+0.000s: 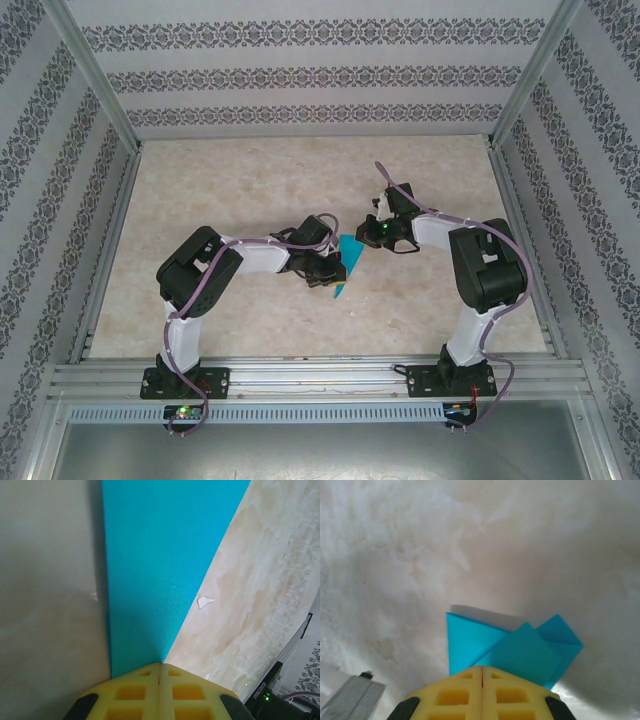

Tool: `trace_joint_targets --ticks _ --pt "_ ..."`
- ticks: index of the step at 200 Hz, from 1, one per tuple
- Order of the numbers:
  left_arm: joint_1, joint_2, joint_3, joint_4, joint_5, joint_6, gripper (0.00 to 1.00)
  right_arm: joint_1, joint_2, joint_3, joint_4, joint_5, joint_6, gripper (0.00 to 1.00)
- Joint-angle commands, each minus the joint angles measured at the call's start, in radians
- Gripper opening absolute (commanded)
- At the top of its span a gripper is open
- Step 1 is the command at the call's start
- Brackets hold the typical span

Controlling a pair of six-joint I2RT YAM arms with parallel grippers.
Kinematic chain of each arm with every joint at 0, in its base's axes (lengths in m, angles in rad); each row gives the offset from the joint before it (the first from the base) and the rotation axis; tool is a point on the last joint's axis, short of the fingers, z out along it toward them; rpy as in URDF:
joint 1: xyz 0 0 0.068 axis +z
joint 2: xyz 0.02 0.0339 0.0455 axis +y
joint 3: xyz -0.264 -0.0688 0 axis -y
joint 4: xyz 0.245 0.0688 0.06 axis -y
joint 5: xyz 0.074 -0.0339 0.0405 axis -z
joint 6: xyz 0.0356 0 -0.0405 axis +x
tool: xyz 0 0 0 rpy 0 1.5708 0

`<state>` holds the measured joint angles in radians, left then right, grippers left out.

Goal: Fold a paper plane with a square sheet of paper (fold left side to right side)
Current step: Fold the wing for the fifth time at the center of the table.

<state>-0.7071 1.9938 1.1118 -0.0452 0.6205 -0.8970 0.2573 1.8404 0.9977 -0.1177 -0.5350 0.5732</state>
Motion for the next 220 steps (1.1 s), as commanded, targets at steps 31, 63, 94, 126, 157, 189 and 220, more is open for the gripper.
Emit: trace_joint_targets --ticks 31,63,94,126,157,189,220 --pt "-0.026 0.097 -0.037 -0.249 -0.11 0.022 0.0 -0.032 0.059 0.019 -0.006 0.046 -0.022 0.0" --pt "-0.026 0.099 -0.036 -0.25 -0.111 0.02 0.0 -0.065 0.072 0.038 -0.011 0.047 -0.028 0.0" --pt "-0.026 0.102 -0.035 -0.249 -0.109 0.024 0.0 -0.091 0.093 0.076 -0.02 0.041 -0.029 0.0" --pt "-0.026 0.102 -0.036 -0.246 -0.108 0.024 0.0 -0.107 0.112 0.116 -0.036 0.028 -0.027 0.0" --pt "-0.026 0.1 -0.037 -0.243 -0.106 0.026 0.0 -0.109 0.065 0.125 -0.049 0.017 -0.022 0.0" --pt "-0.026 0.096 -0.041 -0.241 -0.106 0.028 0.0 -0.109 -0.031 0.089 -0.066 -0.006 -0.025 0.0" --pt "-0.026 0.092 -0.045 -0.234 -0.106 0.029 0.0 -0.1 -0.127 0.013 -0.062 -0.049 -0.008 0.0"
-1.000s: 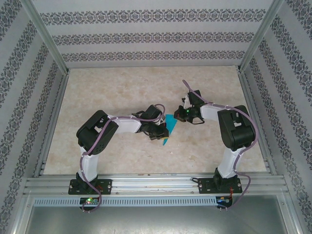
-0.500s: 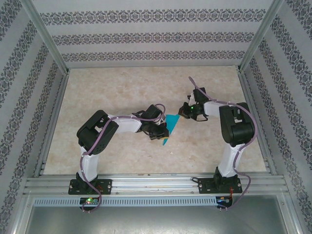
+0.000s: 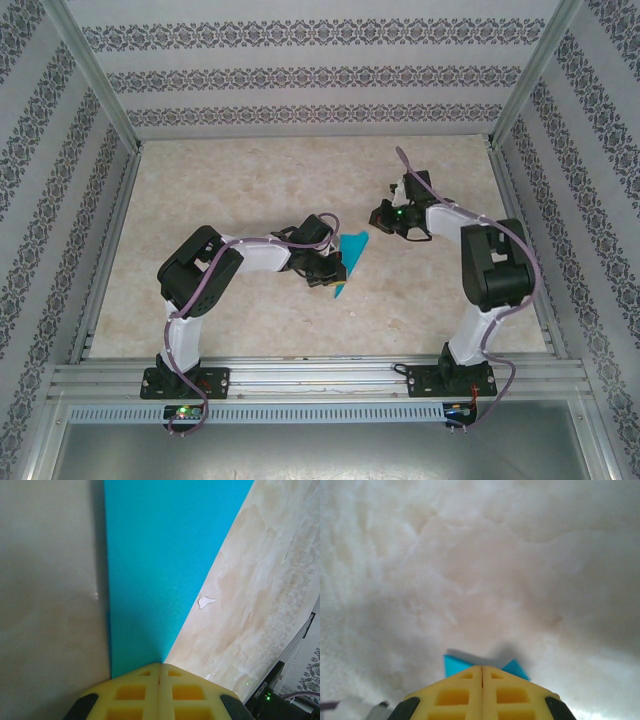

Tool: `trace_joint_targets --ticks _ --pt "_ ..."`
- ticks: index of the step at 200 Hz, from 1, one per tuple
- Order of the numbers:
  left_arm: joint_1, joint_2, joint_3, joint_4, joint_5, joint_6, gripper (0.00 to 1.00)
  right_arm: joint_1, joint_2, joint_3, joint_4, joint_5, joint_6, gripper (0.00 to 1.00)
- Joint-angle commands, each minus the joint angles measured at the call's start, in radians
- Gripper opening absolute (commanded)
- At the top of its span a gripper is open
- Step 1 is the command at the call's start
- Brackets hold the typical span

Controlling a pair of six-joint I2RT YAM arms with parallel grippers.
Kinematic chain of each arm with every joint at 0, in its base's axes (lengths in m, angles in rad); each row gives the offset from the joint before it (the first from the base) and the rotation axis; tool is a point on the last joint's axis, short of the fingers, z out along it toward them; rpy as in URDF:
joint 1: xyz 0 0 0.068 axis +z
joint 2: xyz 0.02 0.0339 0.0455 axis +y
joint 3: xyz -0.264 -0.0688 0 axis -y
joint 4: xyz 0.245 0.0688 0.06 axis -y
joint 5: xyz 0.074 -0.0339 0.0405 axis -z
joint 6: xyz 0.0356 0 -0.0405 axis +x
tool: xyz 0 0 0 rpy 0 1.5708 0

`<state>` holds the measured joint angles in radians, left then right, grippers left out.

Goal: Fold a paper plane with a square sheet of paper (fold left side to right side)
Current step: Fold the wing for the fifth time at the center of the table.

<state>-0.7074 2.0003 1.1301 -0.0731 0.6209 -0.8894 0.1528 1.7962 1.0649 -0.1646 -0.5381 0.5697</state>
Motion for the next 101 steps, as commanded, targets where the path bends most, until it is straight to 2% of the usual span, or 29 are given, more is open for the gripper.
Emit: trace_joint_targets --ticks 1,48,101 --pt "-0.026 0.085 -0.063 -0.206 -0.106 0.021 0.0 0.006 -0.086 -0.057 -0.015 -0.047 -0.004 0.0" --pt "-0.027 0.083 -0.066 -0.203 -0.107 0.019 0.0 0.038 -0.201 -0.182 0.013 -0.101 0.063 0.0" --pt "-0.026 0.084 -0.066 -0.203 -0.107 0.018 0.0 0.123 -0.217 -0.262 0.071 -0.081 0.126 0.0"
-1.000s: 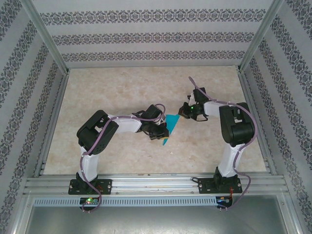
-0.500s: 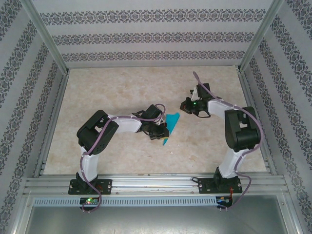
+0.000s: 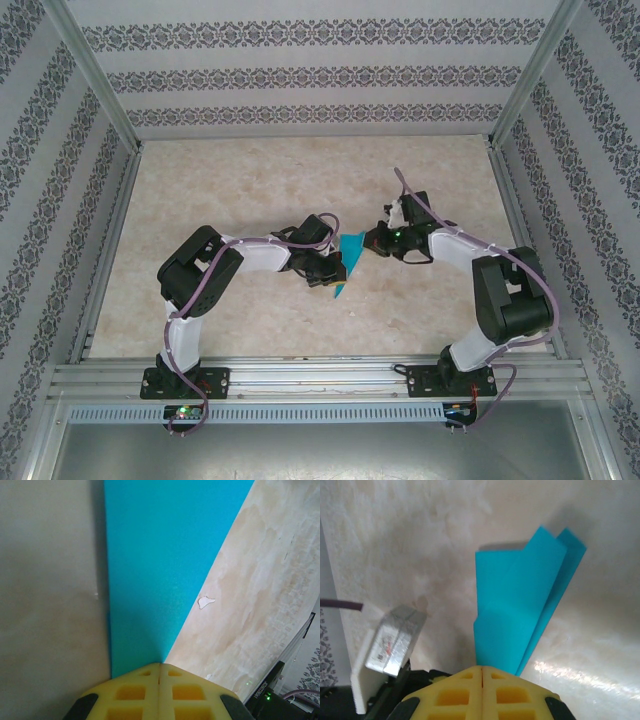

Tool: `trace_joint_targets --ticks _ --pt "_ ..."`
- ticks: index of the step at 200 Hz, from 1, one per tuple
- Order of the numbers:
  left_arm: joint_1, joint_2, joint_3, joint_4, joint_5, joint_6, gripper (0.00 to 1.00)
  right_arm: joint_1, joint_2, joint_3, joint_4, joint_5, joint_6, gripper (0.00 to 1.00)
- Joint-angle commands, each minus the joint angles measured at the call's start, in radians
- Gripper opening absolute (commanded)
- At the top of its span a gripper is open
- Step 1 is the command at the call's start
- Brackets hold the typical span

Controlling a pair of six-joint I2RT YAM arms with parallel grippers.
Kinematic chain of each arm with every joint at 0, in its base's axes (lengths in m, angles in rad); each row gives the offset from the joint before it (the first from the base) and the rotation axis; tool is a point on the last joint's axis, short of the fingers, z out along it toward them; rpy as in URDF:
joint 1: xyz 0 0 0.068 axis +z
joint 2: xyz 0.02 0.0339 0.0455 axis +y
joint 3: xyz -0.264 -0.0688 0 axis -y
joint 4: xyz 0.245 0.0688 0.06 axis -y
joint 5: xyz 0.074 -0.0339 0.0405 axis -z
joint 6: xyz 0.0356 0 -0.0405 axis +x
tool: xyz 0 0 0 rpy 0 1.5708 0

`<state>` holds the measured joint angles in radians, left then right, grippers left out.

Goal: Fold a paper plane with a square sheet of paper (fold left side to right side)
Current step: Fold the wing for the fifth time at the center of the table.

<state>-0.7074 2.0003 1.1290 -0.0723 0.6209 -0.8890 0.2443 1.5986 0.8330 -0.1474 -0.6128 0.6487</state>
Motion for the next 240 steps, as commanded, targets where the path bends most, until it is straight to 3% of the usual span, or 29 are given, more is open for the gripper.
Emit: trace_joint_targets --ticks 1,92,240 --pt "-0.026 0.084 -0.065 -0.203 -0.107 0.017 0.0 0.034 -0.019 -0.03 0.055 -0.007 0.048 0.0" --pt "-0.026 0.084 -0.064 -0.202 -0.106 0.019 0.0 0.134 0.077 -0.014 0.188 0.039 0.122 0.0" --pt "-0.026 0.075 -0.058 -0.205 -0.103 0.03 0.0 0.155 0.251 -0.036 0.134 0.068 0.152 0.0"
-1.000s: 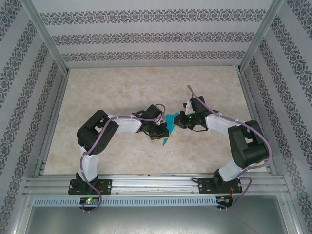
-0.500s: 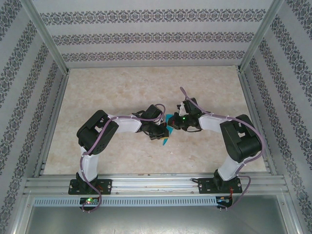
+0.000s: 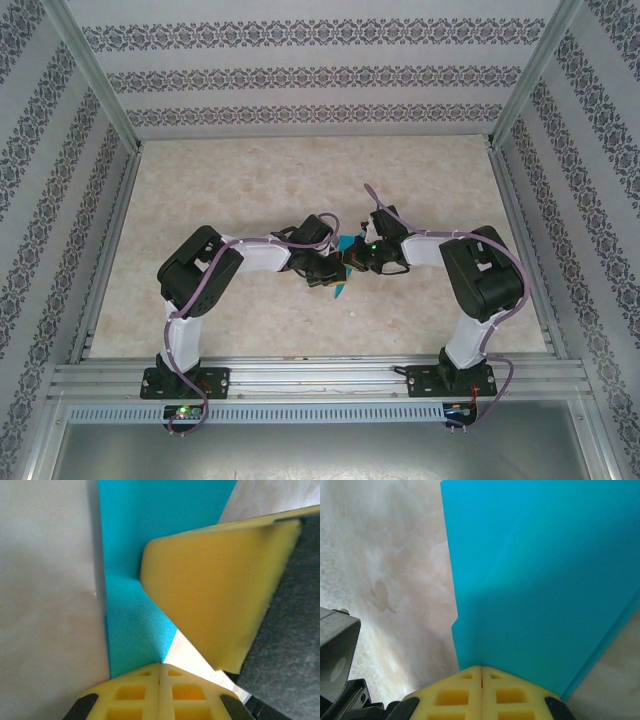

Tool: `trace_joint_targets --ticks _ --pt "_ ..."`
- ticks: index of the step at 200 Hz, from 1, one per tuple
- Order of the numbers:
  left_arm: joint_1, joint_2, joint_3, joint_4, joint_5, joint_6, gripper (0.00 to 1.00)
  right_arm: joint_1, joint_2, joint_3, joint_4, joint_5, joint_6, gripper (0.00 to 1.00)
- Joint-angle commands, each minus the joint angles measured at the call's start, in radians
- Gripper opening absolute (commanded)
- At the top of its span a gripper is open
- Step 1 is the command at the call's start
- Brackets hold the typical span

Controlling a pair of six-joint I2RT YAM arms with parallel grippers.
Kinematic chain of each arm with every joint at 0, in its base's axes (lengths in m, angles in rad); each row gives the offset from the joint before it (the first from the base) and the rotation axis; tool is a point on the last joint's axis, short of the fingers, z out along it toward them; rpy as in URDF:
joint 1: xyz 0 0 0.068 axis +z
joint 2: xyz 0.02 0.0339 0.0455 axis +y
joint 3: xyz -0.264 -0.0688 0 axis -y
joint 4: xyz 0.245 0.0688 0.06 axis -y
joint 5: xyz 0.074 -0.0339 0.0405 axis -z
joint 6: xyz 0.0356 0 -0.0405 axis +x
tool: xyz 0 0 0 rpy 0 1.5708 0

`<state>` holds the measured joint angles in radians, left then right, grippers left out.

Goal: Fold a paper plane with a square sheet of paper (fold left side to right side)
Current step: Fold the wing for the fifth time at the center of the table.

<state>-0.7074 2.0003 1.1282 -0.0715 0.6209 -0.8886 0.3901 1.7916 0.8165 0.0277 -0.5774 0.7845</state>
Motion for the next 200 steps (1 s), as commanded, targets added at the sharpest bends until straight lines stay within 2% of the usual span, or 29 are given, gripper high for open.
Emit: trace_joint_targets --ticks 1,97,128,161,200 --pt "-0.026 0.075 -0.058 -0.207 -0.103 0.03 0.0 0.009 0.058 -0.02 -0.042 0.032 0.017 0.0" --pt "-0.004 -0.134 0.034 -0.209 -0.028 0.02 0.13 -0.003 0.058 -0.063 -0.051 0.016 0.004 0.0" --pt "-0.006 -0.177 -0.042 -0.122 0.052 -0.045 0.1 -0.003 0.064 -0.058 -0.061 0.014 -0.005 0.0" --pt "-0.019 -0.153 -0.065 -0.061 0.118 -0.07 0.04 -0.003 0.072 -0.055 -0.075 0.016 -0.015 0.0" --pt "-0.027 -0.106 -0.057 -0.021 0.133 -0.083 0.04 -0.003 0.069 -0.057 -0.088 0.019 -0.021 0.0"
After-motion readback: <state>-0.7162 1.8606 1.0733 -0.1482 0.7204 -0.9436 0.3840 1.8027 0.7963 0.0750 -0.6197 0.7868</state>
